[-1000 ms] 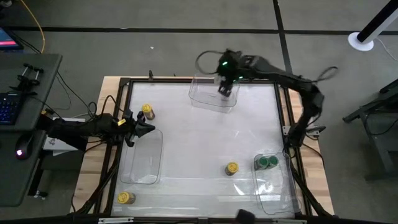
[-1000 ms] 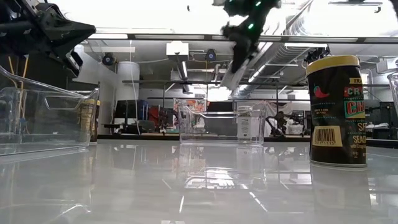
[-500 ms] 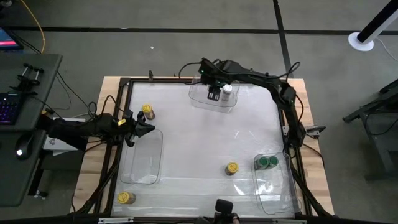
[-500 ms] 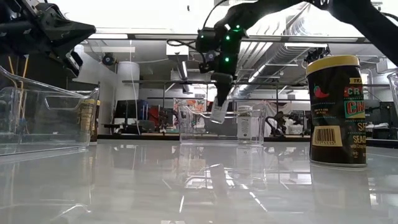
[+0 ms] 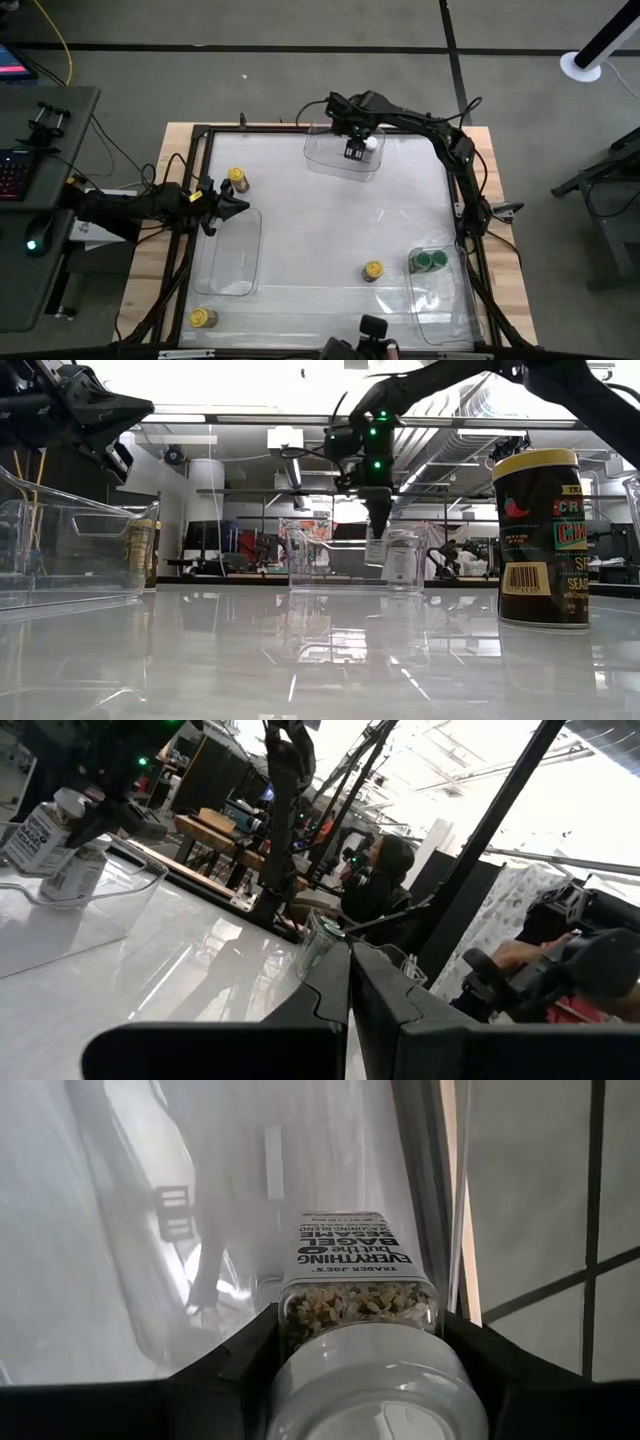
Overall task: Sort spices by type
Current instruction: Put the white seasoning bottle into the top transparent bin
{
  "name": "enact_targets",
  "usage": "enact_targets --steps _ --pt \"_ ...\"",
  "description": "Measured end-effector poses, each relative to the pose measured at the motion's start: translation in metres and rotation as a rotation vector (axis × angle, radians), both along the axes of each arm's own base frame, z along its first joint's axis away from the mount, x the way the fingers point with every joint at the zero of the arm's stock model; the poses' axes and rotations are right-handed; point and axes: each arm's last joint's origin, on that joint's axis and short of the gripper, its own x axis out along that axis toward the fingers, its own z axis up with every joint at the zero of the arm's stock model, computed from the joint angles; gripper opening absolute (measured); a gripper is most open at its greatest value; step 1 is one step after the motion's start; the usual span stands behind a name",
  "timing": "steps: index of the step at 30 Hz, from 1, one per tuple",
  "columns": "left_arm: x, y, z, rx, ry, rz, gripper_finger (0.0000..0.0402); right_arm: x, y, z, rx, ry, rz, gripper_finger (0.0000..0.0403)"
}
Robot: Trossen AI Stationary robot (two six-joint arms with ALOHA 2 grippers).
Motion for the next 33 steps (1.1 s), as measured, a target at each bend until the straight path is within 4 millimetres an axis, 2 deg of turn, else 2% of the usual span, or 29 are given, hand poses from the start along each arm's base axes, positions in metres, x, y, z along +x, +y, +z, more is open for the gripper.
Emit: enact_targets --steps 5,15,24,27,33 --pt "0.0 0.0 0.0 0.0 0.0 0.0 0.0001 -0.006 -0.001 -0.001 0.034 0.038 0.011 0.0193" --pt "0.0 0.0 0.0 0.0 0.0 0.0 0.0001 -0.009 -0.005 -0.003 0.1 0.007 0.009 0.0193" --pt "0.0 0.0 0.0 0.0 -0.001 0.0 0.0001 -0.017 -0.006 -0.025 0.164 0.046 -0.018 0.0193" --pt "0.0 0.0 0.0 0.0 0.0 0.0 0.0001 -0.019 -0.005 -0.031 0.166 0.064 -0.02 0.0205" --pt "0.0 0.0 0.0 0.0 0.0 0.0 0.0001 -0.019 -0.004 -0.034 0.182 0.061 -0.013 0.0216"
